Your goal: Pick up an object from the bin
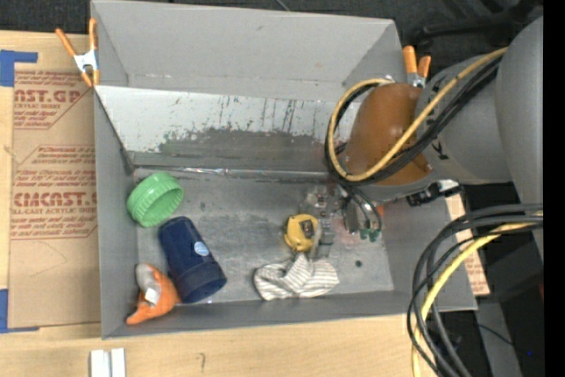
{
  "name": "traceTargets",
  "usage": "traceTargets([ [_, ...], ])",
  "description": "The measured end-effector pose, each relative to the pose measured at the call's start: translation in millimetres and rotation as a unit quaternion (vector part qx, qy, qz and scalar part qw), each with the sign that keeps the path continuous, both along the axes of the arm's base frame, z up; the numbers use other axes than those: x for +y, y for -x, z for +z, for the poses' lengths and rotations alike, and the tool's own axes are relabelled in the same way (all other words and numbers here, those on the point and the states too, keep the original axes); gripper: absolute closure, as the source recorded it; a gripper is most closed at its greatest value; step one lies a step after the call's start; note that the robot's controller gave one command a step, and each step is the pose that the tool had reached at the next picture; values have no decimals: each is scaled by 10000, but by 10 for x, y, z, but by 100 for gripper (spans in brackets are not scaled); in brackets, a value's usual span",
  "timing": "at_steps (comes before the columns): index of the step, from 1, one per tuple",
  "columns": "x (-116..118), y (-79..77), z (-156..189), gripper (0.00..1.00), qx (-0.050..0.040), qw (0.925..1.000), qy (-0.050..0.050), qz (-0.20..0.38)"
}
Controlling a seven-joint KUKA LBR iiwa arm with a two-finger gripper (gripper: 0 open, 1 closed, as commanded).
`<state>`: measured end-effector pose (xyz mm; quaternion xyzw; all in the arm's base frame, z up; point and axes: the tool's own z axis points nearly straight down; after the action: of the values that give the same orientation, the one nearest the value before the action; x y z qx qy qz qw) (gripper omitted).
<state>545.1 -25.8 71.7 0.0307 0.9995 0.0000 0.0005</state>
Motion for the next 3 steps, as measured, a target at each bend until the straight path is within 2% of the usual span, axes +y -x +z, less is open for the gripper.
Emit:
traceTargets([
  [1, 71, 159, 342, 100, 6, 9999, -1, 132],
  [2, 71, 159, 342, 100, 6, 9999, -1, 132],
  [3, 25, 300, 878, 100, 7, 10000, -1, 85],
])
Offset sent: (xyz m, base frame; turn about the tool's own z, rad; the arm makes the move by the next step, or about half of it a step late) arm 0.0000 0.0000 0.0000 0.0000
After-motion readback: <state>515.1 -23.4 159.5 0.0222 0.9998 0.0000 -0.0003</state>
